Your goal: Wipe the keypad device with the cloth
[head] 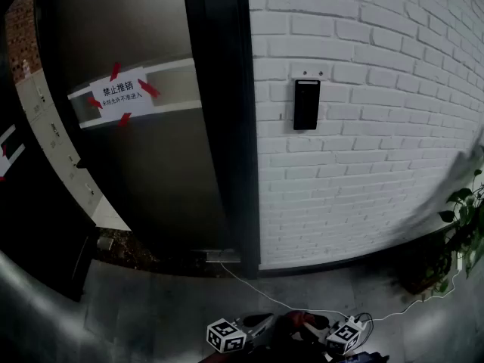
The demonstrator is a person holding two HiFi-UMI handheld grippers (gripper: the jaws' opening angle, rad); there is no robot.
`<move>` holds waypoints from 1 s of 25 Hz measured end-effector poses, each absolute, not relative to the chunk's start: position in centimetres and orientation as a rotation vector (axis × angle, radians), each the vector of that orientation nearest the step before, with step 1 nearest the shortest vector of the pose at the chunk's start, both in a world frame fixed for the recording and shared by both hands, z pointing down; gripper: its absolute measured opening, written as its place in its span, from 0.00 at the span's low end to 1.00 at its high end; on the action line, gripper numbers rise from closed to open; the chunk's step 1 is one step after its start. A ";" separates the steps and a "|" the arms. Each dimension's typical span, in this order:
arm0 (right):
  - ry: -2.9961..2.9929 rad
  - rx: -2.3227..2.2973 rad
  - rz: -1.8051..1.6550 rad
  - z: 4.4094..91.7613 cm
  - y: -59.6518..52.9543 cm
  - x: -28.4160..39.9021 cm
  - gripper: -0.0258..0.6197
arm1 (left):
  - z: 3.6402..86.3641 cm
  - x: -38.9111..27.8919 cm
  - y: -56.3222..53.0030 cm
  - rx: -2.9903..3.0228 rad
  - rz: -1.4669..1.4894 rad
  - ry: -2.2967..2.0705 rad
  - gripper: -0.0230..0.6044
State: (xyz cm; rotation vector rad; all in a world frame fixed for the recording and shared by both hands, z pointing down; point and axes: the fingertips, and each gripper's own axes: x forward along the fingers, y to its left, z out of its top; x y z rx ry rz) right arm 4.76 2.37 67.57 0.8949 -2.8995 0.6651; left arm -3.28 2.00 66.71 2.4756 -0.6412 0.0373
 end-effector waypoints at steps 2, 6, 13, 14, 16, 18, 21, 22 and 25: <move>-2.908 0.865 0.657 67.6 0.9 4.8 0.17 | 66.5 -3.2 0.4 2.468 0.036 -0.659 0.04; -2.913 0.803 0.611 67.7 -2.7 5.6 0.17 | 65.2 -2.6 -3.0 2.461 0.025 -0.684 0.04; -2.951 0.780 0.596 65.7 -11.5 8.6 0.17 | 62.8 -0.5 -10.6 2.496 -0.006 -0.726 0.04; -2.963 0.788 0.586 65.5 -13.1 9.5 0.17 | 62.4 -0.2 -11.6 2.502 -0.013 -0.732 0.04; -2.994 0.795 0.564 64.2 -16.3 10.8 0.17 | 61.6 0.2 -13.5 2.516 -0.027 -0.748 0.04; -3.038 0.773 0.553 61.2 -19.1 11.5 0.17 | 60.9 0.6 -15.1 2.523 -0.045 -0.763 0.04; -3.081 0.736 0.452 57.4 -22.7 12.6 0.17 | 60.8 1.4 -16.3 2.513 -0.062 -0.773 0.04; -3.091 0.725 0.391 55.9 -23.9 12.7 0.17 | 60.9 1.5 -16.5 2.508 -0.063 -0.772 0.04; -3.122 0.674 0.156 50.4 -27.4 11.9 0.17 | 61.2 1.2 -17.4 2.500 -0.054 -0.769 0.04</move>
